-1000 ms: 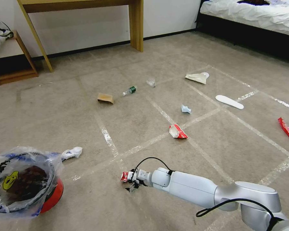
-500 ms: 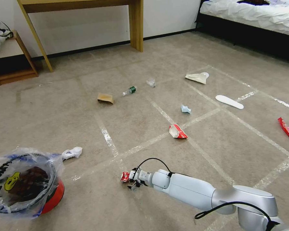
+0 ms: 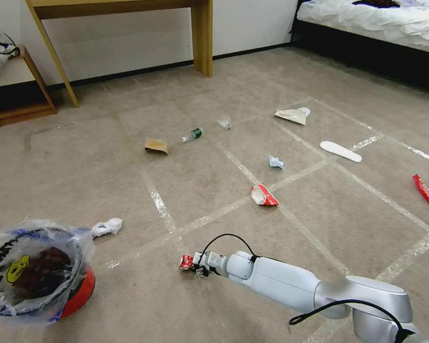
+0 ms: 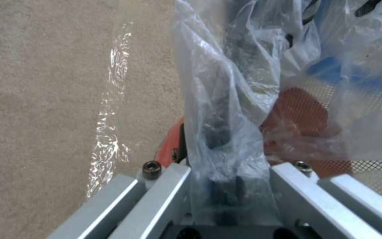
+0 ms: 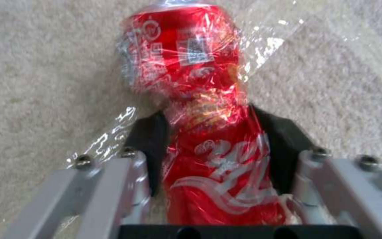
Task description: Pick up the trash bin and place the garbage on the floor into it.
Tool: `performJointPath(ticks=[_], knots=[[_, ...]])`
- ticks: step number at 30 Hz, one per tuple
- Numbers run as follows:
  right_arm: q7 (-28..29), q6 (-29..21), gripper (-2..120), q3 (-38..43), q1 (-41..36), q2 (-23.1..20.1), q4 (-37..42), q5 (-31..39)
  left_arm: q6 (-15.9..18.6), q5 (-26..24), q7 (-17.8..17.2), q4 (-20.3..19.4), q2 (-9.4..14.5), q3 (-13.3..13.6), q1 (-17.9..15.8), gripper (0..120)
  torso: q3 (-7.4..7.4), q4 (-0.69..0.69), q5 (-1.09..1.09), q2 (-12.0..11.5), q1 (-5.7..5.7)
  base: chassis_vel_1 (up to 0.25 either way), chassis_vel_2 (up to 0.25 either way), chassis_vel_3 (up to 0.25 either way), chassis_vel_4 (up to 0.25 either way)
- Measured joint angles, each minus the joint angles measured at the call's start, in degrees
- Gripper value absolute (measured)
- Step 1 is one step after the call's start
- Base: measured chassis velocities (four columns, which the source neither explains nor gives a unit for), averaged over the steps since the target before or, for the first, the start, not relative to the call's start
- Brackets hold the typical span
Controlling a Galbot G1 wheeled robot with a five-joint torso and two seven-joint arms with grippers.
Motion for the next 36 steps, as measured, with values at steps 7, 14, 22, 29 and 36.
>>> performJointPath(ticks=[7,14,22,29,36], knots=[[0.02,0.19,28,0.35,-0.02,-0.56,0.54,0.07,-0.05,0.17,0.00,0.11,-0.16,0.31,-0.23,1,0.00,0.00,0.00,0.00,0.00,0.000,0.000,0.000,0.000],[0.02,0.74,26,1.60,-0.11,-1.30,1.95,0.48,-0.09,0.45,0.00,0.18,-0.19,0.50,-0.31,1,0.00,0.00,0.00,0.00,0.00,0.000,0.000,0.000,0.000],[0.74,1.15,26,5.43,0.50,-3.74,6.96,3.12,-0.09,0.16,-0.15,-0.51,0.31,0.47,-0.10,1,0.00,0.01,0.00,0.00,0.00,0.000,0.000,0.000,0.000],[2.61,-0.07,26,10.42,3.50,-8.45,16.35,8.19,-0.03,-1.16,-0.83,-2.05,1.12,1.07,-0.90,1,0.00,0.02,0.00,0.00,0.00,0.000,0.000,0.000,0.000],[5.84,-2.18,26,16.67,6.43,-15.16,28.43,13.58,-0.01,-3.30,-2.33,-5.18,2.93,4.35,-3.69,1,0.01,-0.01,0.00,0.00,0.00,0.000,0.000,0.000,0.000]])
